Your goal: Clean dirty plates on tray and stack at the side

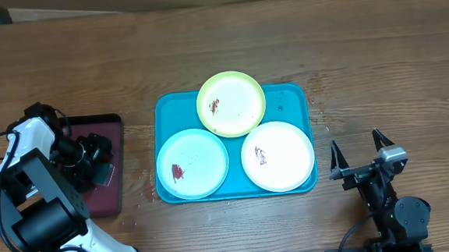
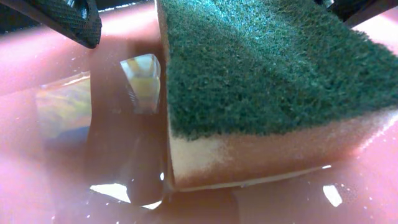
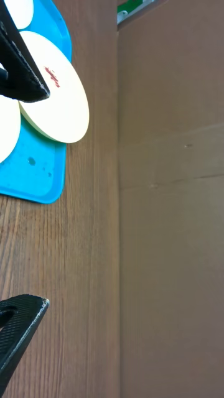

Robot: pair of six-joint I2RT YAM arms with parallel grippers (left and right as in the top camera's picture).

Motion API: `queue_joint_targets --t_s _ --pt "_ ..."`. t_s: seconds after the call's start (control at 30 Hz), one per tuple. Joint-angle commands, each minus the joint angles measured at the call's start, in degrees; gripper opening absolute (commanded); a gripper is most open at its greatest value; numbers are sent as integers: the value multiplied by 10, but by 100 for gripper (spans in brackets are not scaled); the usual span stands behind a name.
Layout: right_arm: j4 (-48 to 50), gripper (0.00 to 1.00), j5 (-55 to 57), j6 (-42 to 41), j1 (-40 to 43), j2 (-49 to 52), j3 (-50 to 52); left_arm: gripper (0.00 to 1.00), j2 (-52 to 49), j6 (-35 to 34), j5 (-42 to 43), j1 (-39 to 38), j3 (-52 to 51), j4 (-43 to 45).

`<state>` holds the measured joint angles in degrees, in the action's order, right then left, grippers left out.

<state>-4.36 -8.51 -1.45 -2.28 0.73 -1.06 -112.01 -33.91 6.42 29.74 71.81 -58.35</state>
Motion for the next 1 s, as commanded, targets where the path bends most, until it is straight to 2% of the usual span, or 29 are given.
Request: queue_joint_targets --t_s 0.0,0.17,0.23,0.27,0.3,0.37,0.47,0.5,0.53,0.57,0.6,0.87,0.9,0.93,0.97 --pt "2 100 8 2 2 -6 6 96 -5 13 -6 0 -7 2" --pt "2 100 8 2 2 -6 6 69 -5 7 -6 0 -32 21" --pt "2 100 8 2 2 -6 6 41 -5 5 -6 0 -39 28" --pt "2 100 8 2 2 -6 6 34 -5 5 -6 0 -42 30" --pt "2 100 8 2 2 -6 6 19 -5 5 -7 0 -43 30" --pt "2 100 8 2 2 -6 6 4 -5 5 -7 0 -43 30" --pt "2 100 8 2 2 -6 6 4 -5 5 -7 0 -43 31" --pt "2 100 8 2 2 -6 6 15 -5 5 -7 0 -43 32" --pt "2 100 8 2 2 -6 6 37 -5 5 -7 0 -43 32" --pt "2 100 8 2 2 -6 6 93 -5 5 -7 0 -43 31" --pt "2 100 8 2 2 -6 6 100 -5 5 -6 0 -43 31" --pt "2 100 8 2 2 -6 6 100 -5 8 -7 -1 -43 3" --pt "2 100 8 2 2 -6 6 94 -5 8 -7 -1 -43 2" --pt "2 100 8 2 2 -6 6 68 -5 9 -7 -1 -43 2" --pt "2 100 8 2 2 -6 6 53 -5 9 -6 -1 -43 2"
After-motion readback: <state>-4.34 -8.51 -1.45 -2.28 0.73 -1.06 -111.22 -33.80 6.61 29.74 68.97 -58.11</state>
